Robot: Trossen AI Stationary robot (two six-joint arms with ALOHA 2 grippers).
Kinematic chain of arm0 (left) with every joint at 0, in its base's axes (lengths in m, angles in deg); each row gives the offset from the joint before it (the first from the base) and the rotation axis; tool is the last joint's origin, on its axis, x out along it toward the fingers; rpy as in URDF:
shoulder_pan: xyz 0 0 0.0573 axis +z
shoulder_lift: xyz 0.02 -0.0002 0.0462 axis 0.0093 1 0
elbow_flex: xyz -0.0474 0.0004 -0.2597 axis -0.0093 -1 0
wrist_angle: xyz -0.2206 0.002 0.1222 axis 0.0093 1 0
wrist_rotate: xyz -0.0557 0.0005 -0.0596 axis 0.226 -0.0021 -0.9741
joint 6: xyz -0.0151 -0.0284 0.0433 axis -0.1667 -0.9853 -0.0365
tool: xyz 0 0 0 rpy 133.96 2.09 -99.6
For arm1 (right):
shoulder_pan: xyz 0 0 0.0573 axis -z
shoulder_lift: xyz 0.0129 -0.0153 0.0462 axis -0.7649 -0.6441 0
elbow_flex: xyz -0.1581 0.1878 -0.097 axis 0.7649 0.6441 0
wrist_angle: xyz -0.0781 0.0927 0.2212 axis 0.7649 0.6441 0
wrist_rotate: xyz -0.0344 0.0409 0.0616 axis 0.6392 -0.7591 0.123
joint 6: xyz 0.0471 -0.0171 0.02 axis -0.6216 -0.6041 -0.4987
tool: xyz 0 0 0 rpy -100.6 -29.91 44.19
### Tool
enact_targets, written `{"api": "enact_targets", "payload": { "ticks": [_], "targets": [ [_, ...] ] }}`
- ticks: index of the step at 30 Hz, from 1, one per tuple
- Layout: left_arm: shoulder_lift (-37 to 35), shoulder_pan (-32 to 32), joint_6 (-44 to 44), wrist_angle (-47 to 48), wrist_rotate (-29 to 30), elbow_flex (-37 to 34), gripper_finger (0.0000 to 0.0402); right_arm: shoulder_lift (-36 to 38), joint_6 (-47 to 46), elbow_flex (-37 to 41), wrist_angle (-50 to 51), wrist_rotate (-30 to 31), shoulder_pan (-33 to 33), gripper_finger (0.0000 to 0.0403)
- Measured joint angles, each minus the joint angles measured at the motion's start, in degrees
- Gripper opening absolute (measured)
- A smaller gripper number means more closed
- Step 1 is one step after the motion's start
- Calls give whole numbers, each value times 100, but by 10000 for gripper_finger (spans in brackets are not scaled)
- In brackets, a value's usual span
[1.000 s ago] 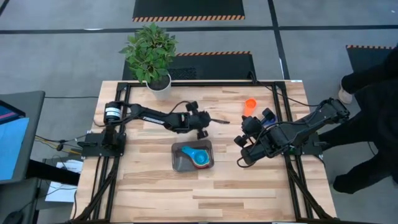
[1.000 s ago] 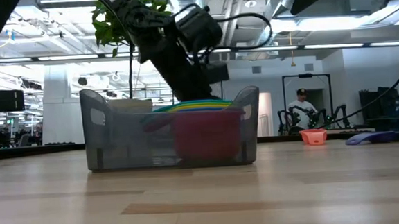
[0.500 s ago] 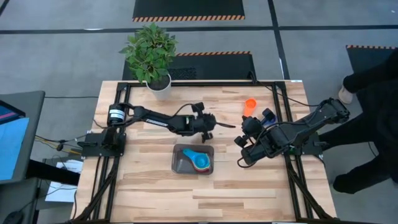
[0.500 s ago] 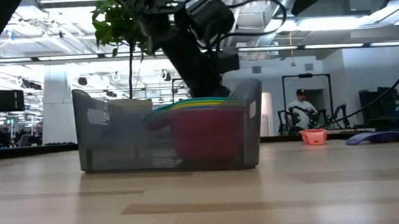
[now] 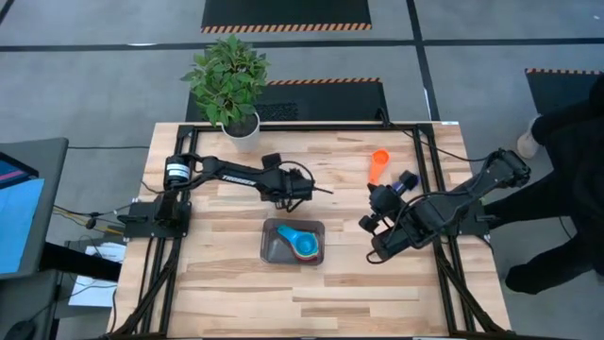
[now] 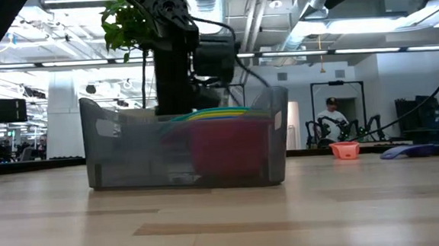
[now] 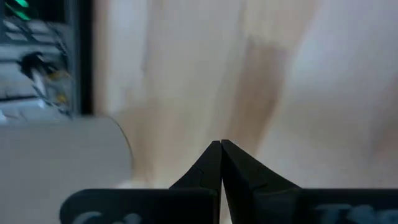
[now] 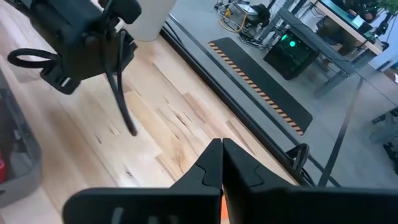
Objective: Nest measuring cups in basket
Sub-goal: Adjust the black bin
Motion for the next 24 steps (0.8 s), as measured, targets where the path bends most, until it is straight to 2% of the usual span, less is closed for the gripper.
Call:
{"api": "enact_targets", "payload": {
  "ticks": [4,9,13,15,21,24],
  "targets": [
    [0,-74,-398,398,-469,-6,0,0,-1,0,0,2,-25,18],
    [0,-247,-555,431,-1052,-6,0,2,-3,0,1,3,-18,34],
    [0,-368,-609,386,-1076,-6,0,0,-4,0,0,3,-16,37],
    [0,-405,-609,390,-776,-6,0,2,-6,0,0,3,-14,34],
    [0,-267,-406,366,730,41,0,0,-21,0,-31,3,-14,20],
    [0,-129,-326,386,1165,282,0,0,-21,0,-37,3,-14,18]
  ]
}}
